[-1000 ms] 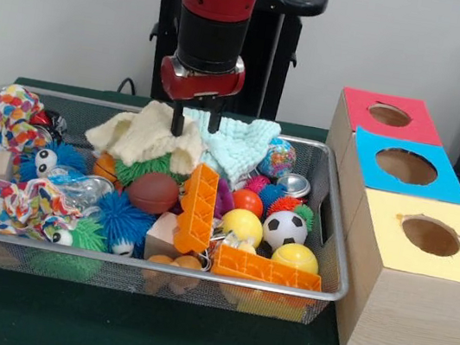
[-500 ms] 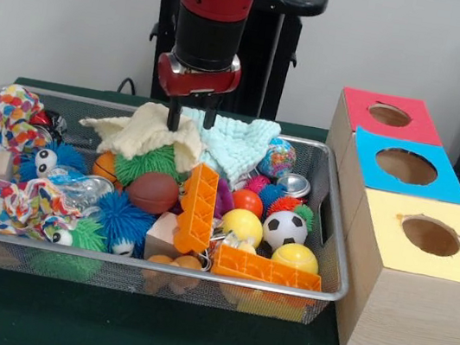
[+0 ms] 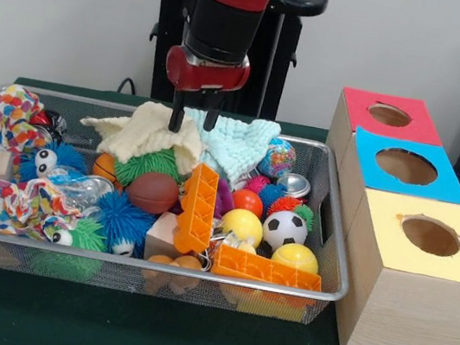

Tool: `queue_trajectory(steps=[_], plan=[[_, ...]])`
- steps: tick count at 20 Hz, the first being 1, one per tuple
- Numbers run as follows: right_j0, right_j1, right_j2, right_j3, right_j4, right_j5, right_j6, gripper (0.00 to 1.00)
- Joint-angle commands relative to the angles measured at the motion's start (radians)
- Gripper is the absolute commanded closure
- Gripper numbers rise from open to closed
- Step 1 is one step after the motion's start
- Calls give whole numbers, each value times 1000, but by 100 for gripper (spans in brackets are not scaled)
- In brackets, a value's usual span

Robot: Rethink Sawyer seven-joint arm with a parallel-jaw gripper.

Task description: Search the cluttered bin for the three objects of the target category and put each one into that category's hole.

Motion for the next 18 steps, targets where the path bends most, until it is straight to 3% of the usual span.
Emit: queue_trajectory(steps=[1, 12, 18], plan=[[-12, -38, -54, -26, -59, -154, 131, 0], [-26, 18, -94, -106, -70, -255, 94, 0], [-4, 91, -143, -171, -112, -315, 90, 0]])
